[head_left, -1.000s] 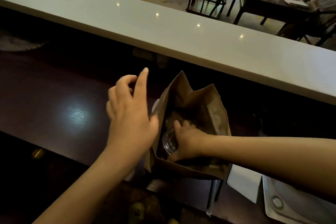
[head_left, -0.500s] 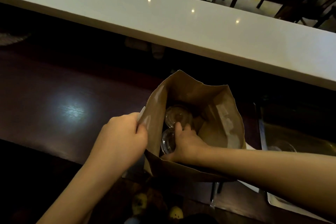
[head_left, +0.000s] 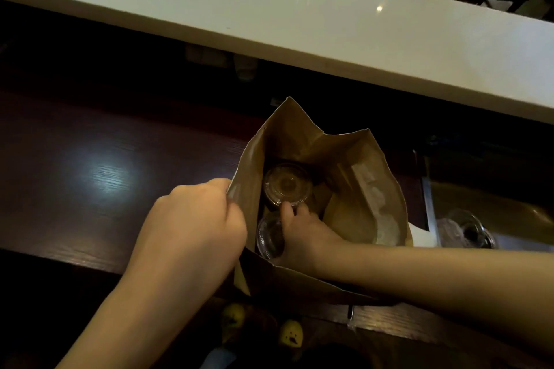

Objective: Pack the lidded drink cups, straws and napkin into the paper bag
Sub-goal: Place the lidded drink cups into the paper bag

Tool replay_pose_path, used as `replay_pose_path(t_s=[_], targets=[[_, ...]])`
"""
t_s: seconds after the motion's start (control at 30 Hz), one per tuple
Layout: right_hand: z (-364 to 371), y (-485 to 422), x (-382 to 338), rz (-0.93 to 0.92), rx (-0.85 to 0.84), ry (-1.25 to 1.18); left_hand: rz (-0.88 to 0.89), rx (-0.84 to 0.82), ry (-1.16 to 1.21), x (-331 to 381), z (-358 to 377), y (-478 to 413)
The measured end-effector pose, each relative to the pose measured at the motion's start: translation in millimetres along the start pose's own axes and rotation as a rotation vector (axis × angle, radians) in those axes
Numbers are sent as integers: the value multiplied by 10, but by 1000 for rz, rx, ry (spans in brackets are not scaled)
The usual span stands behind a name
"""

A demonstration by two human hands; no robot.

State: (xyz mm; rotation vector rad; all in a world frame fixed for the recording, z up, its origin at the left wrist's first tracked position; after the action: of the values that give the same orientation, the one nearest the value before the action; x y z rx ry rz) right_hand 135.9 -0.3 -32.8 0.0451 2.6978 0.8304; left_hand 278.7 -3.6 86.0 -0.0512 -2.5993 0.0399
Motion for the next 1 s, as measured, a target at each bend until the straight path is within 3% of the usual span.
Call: replay_pose_path(t_s=[0.17,0.4,0.63,1.0], targets=[[47,-2,-23,50,-61,-14,1,-12,24,-28,4,12],[148,-43,-103,36,96,-91,7,-43,38,-53,33,73],[169,-30,-99,1,141,-50,7,-56,47,-75,56,97],[156,-60,-124,-12,39,19,25,-50,13,-76,70,61]])
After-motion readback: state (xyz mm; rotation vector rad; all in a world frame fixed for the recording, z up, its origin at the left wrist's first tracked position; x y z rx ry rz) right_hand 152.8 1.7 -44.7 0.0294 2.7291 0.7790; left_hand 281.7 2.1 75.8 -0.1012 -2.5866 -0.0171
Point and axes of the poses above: each hand's wrist, its own y-axis away from the middle knuckle, its own z-axis out of the palm, x = y × z, the point moved 3 cm from there along -y, towards the middle knuckle, and after that the axes turned 8 degrees about x, right-handed, at the moved point
